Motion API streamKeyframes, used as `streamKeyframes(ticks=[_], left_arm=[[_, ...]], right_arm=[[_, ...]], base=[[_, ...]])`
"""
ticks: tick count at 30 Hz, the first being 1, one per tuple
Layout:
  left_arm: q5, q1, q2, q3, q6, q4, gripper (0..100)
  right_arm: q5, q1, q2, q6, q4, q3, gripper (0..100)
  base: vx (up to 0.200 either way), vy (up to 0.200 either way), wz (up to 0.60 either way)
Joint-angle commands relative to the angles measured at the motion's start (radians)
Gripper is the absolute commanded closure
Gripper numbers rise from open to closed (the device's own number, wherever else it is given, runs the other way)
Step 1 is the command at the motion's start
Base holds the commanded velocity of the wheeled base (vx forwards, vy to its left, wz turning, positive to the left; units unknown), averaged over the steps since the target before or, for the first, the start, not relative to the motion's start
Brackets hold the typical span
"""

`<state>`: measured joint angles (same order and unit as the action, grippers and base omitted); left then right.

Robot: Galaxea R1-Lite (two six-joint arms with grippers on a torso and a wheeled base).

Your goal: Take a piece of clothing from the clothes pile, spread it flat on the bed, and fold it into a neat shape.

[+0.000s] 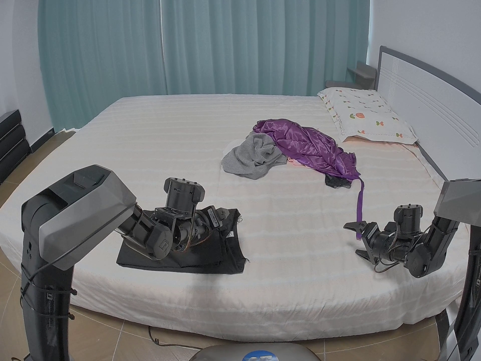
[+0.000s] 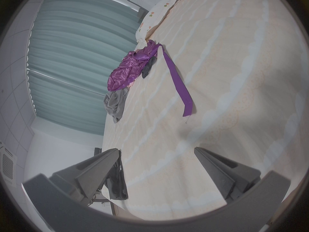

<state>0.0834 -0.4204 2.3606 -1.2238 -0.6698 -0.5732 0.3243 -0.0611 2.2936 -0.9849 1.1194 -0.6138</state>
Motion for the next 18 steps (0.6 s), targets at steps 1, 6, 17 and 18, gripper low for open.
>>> streamKeyframes(ticks=[1,6,17,18], left_arm=[[0.002,-0.012,0.002,0.009,-0.002,-0.002,0],[0.015,-0.001,-0.063,0.063,-0.033,-0.010,0],[-0.001,0.092,-0.152,0.225,-0.099,-0.154,0],[-0.001,0.092,-0.152,0.225,-0.099,-0.154,0]], right_arm=[[0.001,0.000,0.006,0.000,0.004,0.002,0],[-0.001,0.000,0.010,0.002,0.004,0.002,0],[0.001,0.000,0.010,0.000,0.004,0.002,0],[0.001,0.000,0.010,0.000,0.004,0.002,0]], base=[[0.000,0.000,0.00],[0.000,0.000,0.00],[0.000,0.000,0.00],[0.000,0.000,0.00]])
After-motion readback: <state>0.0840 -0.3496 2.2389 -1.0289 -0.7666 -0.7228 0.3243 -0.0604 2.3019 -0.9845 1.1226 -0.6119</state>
